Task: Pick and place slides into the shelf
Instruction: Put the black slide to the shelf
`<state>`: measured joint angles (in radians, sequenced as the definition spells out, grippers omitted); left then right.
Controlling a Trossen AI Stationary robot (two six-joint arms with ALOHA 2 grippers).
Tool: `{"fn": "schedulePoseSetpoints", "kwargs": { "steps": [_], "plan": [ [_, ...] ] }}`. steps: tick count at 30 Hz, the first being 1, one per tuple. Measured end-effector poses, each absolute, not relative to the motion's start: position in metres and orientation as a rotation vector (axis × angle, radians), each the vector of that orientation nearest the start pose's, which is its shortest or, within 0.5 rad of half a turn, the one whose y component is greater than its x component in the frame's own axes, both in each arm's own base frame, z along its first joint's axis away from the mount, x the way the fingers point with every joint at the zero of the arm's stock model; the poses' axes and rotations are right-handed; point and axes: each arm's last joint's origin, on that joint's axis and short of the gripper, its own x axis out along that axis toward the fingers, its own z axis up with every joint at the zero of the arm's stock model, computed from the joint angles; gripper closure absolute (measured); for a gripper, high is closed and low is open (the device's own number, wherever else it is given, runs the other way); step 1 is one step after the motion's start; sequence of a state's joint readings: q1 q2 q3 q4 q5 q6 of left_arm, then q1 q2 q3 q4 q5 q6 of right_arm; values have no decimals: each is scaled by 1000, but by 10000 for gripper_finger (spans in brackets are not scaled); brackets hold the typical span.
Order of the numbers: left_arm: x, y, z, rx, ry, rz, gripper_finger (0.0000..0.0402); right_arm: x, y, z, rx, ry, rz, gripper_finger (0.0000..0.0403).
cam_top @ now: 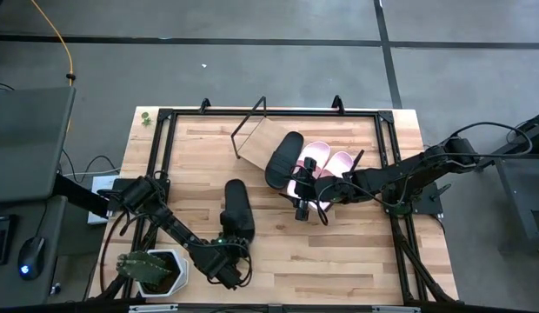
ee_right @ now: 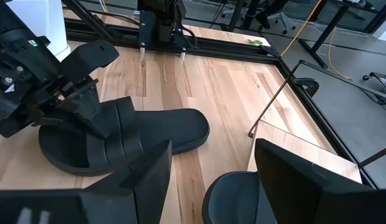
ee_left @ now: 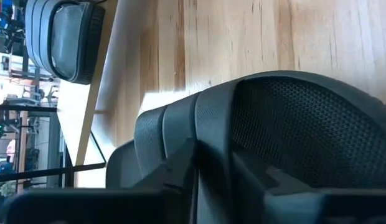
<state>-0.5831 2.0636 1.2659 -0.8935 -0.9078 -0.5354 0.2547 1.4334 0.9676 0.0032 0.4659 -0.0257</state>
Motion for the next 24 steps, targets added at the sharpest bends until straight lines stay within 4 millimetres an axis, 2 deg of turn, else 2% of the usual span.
{"fn": "schedulePoseSetpoints", "kwargs": {
  "steps": [3,5,10,15,24],
  "plan": [
    [303,-173,118,695,1095,537,382,307,66,267,-189,436,-202,181],
    [303,-173,118,700,1099,533,393,307,66,267,-189,436,-202,181],
    [302,-172,118,712,1116,530,379,307,66,267,-189,437,-202,181],
    [300,-171,118,734,1139,531,396,307,66,267,-189,437,-202,181],
    [295,-166,121,813,1170,548,395,307,66,267,-189,437,-201,181]
  ]
}}
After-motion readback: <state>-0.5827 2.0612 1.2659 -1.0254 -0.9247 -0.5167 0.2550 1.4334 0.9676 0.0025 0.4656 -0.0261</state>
